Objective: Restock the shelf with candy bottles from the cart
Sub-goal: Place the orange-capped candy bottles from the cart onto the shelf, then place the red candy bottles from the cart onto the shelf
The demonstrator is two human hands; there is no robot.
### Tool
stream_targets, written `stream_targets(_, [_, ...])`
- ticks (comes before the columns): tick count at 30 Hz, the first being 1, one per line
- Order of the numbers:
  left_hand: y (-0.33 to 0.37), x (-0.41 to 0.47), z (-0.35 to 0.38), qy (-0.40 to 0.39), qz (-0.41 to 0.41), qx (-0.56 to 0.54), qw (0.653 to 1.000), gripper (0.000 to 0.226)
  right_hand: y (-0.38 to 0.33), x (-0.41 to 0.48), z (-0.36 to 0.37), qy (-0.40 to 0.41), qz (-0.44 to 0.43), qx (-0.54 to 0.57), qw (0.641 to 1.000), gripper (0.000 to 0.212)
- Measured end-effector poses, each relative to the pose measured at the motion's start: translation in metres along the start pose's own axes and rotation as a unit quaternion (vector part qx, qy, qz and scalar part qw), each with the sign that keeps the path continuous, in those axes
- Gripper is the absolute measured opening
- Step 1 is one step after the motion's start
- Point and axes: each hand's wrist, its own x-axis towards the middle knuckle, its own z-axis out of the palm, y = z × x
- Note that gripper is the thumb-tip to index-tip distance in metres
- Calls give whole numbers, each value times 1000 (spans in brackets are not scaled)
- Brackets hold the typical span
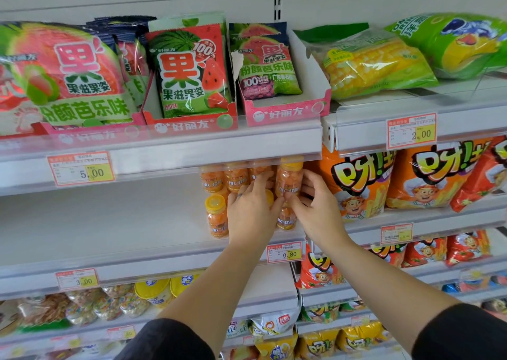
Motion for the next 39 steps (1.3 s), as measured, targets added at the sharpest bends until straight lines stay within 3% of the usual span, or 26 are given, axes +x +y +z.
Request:
stream_targets(10, [-3,-22,-4,-22,-17,-34,999,44,5,-30,-5,0,38,17,999,57])
stream_targets(14, [-20,-61,-14,-42,-3,-82,996,42,15,-68,-8,11,56,-19,998,48])
stream_targets(20, [-80,-133,-36,-167,-67,-129,975,26,28,-129,17,-120,92,-76,986,18])
stream_targets(26, [-167,-215,-63,-242,-180,-121,946,23,49,-183,83,-307,177,-116,928,15])
stream_targets(30, [-225,-265,-89,-274,-254,-110,921,23,71,-224,139,-415,233,-141,868,22])
stream_targets(34, [-280,-315,-112,-303,-297,-84,902,22,87,-271,195,-454,306,-165,820,30])
stream_targets(39, [-347,-369,-126,-392,-305,-61,866,28,110,-331,263,-464,334,-214,792,27])
